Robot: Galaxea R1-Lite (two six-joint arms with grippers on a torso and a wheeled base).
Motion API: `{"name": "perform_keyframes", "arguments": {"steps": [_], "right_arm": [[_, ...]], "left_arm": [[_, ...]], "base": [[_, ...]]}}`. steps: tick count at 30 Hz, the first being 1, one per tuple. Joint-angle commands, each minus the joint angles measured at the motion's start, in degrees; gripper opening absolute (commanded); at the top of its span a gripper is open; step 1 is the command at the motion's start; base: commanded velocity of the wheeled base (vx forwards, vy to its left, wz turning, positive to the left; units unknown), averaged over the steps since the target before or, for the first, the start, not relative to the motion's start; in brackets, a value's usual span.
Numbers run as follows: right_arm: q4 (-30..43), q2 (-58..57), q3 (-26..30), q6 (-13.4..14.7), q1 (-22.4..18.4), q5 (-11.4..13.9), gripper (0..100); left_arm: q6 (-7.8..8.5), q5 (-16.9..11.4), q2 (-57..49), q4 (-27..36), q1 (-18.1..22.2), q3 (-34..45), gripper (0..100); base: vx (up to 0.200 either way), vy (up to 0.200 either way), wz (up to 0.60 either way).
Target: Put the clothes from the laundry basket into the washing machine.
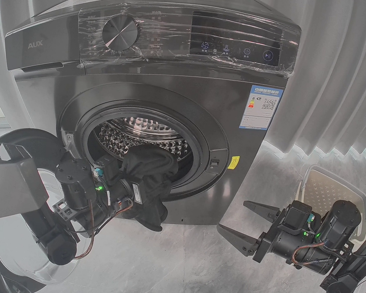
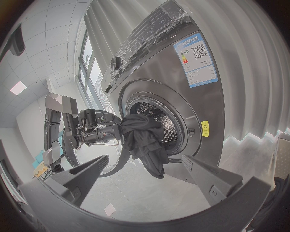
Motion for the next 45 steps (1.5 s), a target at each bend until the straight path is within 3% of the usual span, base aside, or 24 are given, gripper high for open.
{"name": "perform_keyframes", "arguments": {"steps": [1,23,25,27,28,34,36,40,45], "right_arm": [[-0.01,0.04,-0.03,-0.01,0.07,0.04,100],[-0.01,0.04,-0.03,-0.01,0.25,0.04,100],[-0.01,0.04,-0.03,-0.01,0.25,0.04,100],[-0.01,0.04,-0.03,-0.01,0.34,0.04,100],[-0.01,0.04,-0.03,-0.01,0.34,0.04,100],[-0.01,0.04,0.06,-0.01,0.34,0.04,100],[-0.01,0.04,-0.03,-0.19,0.34,0.04,100],[-0.01,0.04,0.06,-0.19,0.34,0.04,100],[-0.01,0.13,0.15,-0.19,0.42,0.04,100]], "left_arm": [[0.12,0.3,0.09,0.01,-0.75,0.7,0],[0.38,-0.32,2.03,-0.07,0.04,1.14,0],[0.73,-0.32,2.64,-0.07,0.66,0.88,0],[3.81,0.04,4.57,-0.16,1.45,0.7,0],[3.89,0.21,4.66,-0.16,1.27,0.53,0],[1.96,0.48,6.86,-0.07,1.45,-3.08,0],[0.47,0.56,8.09,-0.07,1.71,-5.28,0],[-0.59,3.64,9.67,-0.07,1.36,-7.47,0],[-1.64,5.4,10.64,0.1,1.45,-12.48,0]], "base": [[0.0,0.0,0.0],[0.027,0.027,0.0],[0.0,0.0,0.0],[0.0,0.0,0.0],[0.0,0.0,0.0],[0.0,0.0,0.0],[0.0,0.0,0.0],[0.0,0.0,0.0],[0.0,0.0,0.0]]}}
